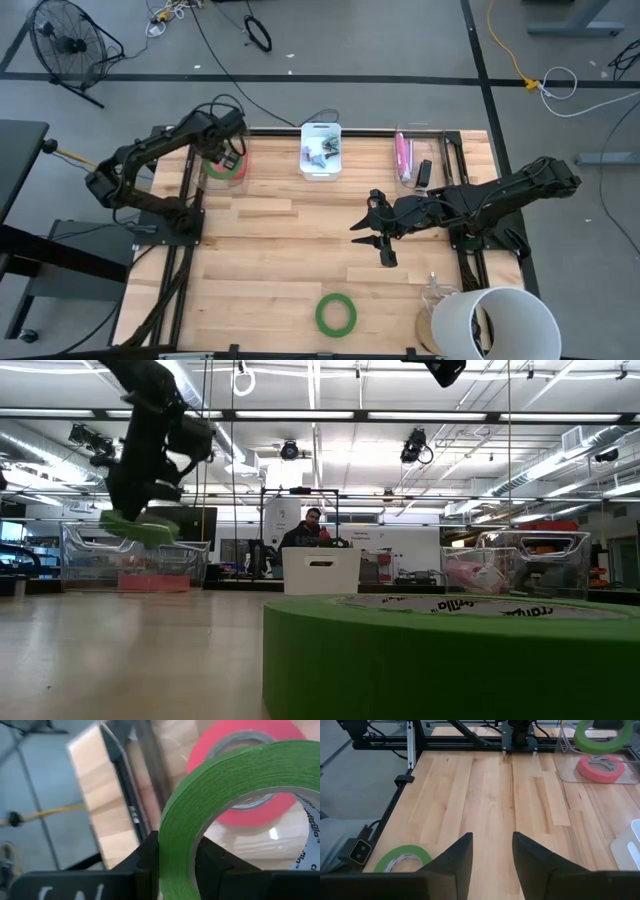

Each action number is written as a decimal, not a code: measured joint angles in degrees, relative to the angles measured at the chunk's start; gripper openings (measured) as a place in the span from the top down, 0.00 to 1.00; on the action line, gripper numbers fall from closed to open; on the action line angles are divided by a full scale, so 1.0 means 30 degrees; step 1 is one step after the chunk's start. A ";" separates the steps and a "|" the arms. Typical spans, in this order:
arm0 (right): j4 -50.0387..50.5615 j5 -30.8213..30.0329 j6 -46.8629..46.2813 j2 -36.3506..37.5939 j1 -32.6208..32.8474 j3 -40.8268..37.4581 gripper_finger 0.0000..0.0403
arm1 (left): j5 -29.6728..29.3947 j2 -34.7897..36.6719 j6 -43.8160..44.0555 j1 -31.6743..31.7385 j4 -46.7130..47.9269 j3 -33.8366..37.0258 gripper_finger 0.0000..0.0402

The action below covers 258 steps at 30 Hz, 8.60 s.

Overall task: Pick and place Stapler, Stapler remover, tape
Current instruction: Put the left green tape into the left transparent bin, then put the green tape into the left transparent bin

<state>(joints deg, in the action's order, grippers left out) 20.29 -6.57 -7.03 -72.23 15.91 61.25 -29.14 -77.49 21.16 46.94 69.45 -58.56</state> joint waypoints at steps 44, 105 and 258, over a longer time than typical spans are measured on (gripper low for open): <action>-0.0970 0.1224 -0.4414 -0.5723 0.1502 0.0007 0.66 | 0.5776 0.5738 -0.2137 -0.4524 -0.6773 -0.0848 0.37; -0.5271 0.3219 -1.0539 -1.3191 0.3985 0.0077 0.43 | 0.1754 0.2455 0.0893 -2.0677 -1.1457 -0.0295 0.37; 0.1706 -0.6108 -0.4508 -0.4634 -0.1088 -0.0024 0.43 | -0.4393 0.2442 0.2431 -0.8193 -0.5091 -0.0302 0.75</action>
<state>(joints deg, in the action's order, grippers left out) 25.41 -24.90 -20.55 -86.13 12.65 61.18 -42.32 -70.17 28.45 22.36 54.18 -59.46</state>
